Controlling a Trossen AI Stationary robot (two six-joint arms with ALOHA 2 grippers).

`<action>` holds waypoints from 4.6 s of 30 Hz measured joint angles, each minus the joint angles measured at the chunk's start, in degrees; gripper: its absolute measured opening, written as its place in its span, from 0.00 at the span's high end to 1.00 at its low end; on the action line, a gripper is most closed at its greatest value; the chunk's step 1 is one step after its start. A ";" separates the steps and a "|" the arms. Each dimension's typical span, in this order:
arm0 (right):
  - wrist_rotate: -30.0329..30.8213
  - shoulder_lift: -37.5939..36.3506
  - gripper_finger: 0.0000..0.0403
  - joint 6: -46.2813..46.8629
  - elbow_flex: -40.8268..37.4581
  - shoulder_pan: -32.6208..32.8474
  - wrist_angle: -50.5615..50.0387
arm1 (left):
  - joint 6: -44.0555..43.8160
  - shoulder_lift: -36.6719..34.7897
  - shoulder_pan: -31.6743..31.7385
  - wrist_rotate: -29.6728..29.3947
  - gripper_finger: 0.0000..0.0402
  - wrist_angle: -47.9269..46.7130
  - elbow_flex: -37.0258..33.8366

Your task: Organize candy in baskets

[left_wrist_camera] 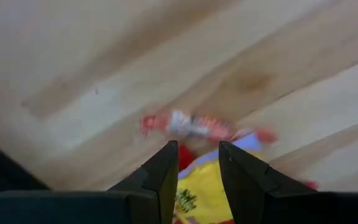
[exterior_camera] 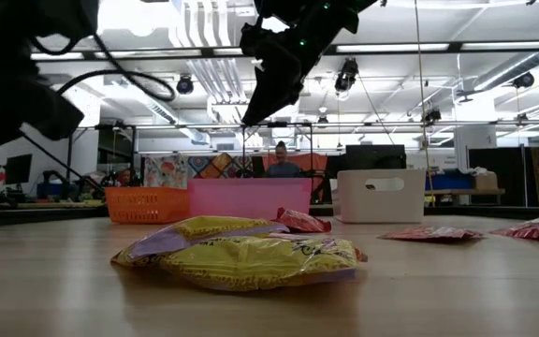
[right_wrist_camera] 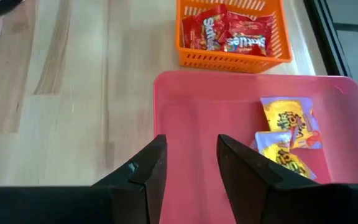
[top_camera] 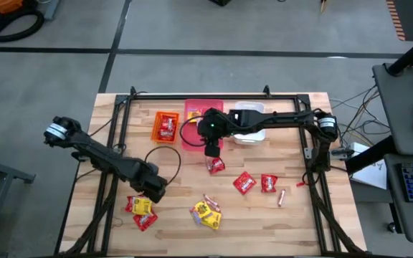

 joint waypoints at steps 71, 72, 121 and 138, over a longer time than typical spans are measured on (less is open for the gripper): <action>-0.43 -8.02 0.71 1.49 -11.14 12.69 6.70 | 62.22 -3.62 -7.70 -37.97 0.99 25.84 -4.84; -0.45 -8.38 0.71 1.16 -13.28 13.11 11.82 | 65.41 -4.97 -6.93 -40.67 0.99 29.26 -5.00; -4.62 -3.61 0.94 -3.02 -30.08 14.98 81.20 | 96.00 -5.80 0.54 -47.18 0.89 96.15 -12.85; 11.94 -12.94 0.94 0.89 -30.07 8.90 55.49 | 86.41 -9.26 0.54 -55.99 0.67 84.00 -12.96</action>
